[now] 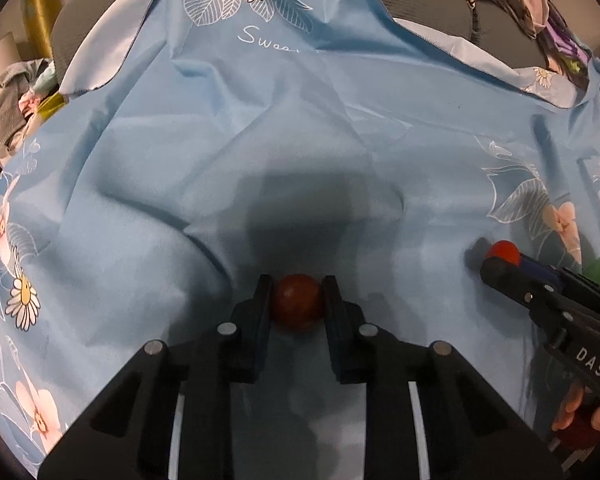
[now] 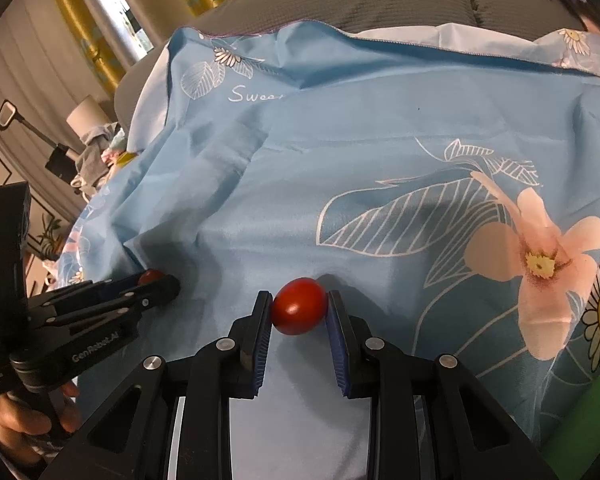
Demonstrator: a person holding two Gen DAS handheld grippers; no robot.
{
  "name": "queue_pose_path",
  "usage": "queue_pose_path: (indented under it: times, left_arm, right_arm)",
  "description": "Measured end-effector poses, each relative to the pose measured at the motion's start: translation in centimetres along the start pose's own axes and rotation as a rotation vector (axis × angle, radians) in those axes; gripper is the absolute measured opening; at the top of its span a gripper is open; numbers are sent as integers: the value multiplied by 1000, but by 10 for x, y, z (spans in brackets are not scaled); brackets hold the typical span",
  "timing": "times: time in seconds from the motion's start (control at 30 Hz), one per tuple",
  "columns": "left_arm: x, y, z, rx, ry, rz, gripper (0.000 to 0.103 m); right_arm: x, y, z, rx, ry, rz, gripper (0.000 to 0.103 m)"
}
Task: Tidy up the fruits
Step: 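Grasp a cherry tomato with the right tool while the left tool grasps the other, then carry both cherry tomatoes over the green bowl and open both tools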
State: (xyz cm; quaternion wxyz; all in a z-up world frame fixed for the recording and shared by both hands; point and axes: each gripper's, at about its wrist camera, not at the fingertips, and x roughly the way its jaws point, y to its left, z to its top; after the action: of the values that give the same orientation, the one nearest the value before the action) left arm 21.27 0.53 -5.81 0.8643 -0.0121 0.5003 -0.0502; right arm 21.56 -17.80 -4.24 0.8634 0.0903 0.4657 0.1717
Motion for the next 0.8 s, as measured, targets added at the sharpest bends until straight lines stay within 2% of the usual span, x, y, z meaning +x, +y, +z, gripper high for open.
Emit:
queue_pose_path:
  times: [0.2, 0.4, 0.8]
  left_arm:
    - [-16, 3, -13, -19, 7, -44, 24]
    - [-48, -1, -32, -4, -21, -89, 24]
    - [-109, -25, -66, 76, -109, -85, 25]
  right_arm:
    - [-9, 7, -5, -17, -8, 3, 29]
    - [-31, 21, -15, -32, -25, 22, 29]
    - [-94, 49, -40, -90, -90, 30, 29]
